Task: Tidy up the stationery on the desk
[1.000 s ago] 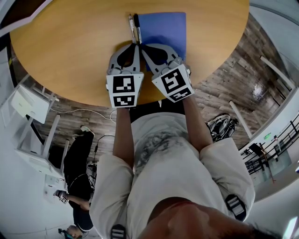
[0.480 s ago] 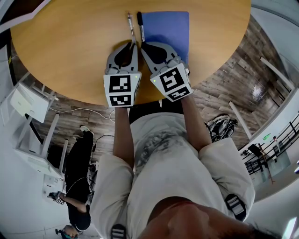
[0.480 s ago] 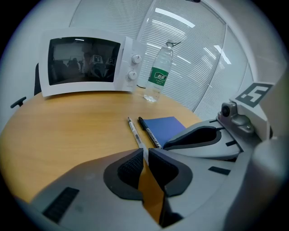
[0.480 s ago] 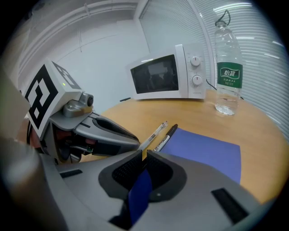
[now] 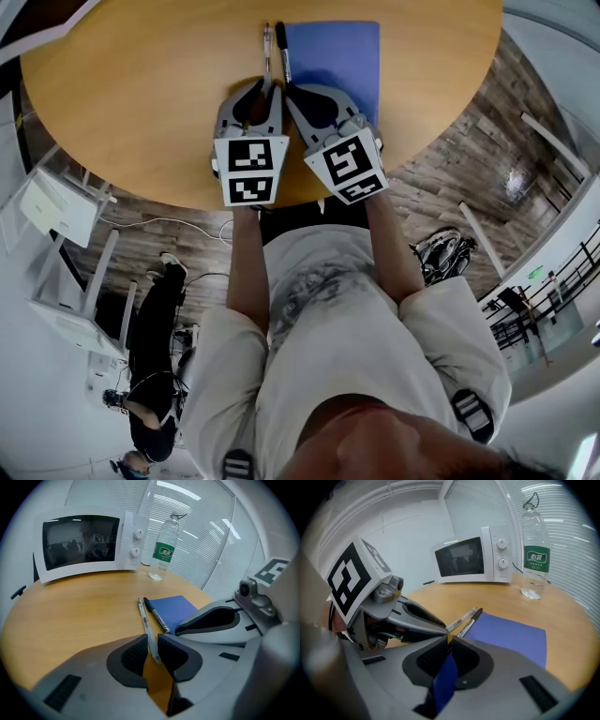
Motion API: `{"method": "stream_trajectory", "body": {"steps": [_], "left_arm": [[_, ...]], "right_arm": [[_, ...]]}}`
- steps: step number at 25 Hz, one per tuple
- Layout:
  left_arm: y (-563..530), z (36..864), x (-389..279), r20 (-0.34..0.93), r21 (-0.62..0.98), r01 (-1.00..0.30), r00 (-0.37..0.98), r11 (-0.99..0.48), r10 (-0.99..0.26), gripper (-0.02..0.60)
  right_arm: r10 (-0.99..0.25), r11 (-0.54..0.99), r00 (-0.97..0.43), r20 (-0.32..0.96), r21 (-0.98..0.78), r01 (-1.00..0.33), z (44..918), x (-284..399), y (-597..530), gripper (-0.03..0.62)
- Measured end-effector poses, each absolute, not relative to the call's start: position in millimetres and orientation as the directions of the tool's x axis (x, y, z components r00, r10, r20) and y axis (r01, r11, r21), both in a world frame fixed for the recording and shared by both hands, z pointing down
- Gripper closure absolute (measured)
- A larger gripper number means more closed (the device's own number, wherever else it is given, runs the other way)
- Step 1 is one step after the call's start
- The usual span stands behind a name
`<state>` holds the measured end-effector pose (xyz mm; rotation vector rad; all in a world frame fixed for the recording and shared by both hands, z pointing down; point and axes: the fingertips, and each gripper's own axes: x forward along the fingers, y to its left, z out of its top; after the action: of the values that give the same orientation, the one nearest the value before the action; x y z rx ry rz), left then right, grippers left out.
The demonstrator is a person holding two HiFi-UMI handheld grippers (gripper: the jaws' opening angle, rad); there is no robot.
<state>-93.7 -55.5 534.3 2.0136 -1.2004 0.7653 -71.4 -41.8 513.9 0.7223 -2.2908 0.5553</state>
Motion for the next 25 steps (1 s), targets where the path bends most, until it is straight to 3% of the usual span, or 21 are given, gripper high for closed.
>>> {"method": "stream_trajectory", "body": {"steps": [19, 22, 25], "left_arm": [[-10.2, 536.4, -101.4, 0.779, 0.273, -0.934, 0.354, -0.228, -0.517, 0.529], [-4.2, 535.9, -101.5, 0.781, 0.276, -0.937, 0.348, -0.213, -0.518, 0.529], [0.1, 536.7, -102.7, 0.786, 0.274, -0.942, 0.336, -0.196, -0.519, 0.529]], "right_arm": [[-0.363, 0.745, -0.594, 0.718, -0.159, -0.648, 517.2, -70.3, -49.8, 0.524], [-0.356, 0.744, -0.586, 0.728, -0.159, -0.649, 519.0, -72.6, -50.0, 0.428], [-0.353, 0.738, -0.577, 0.737, -0.159, -0.656, 523.3, -75.2, -51.0, 0.425]]}}
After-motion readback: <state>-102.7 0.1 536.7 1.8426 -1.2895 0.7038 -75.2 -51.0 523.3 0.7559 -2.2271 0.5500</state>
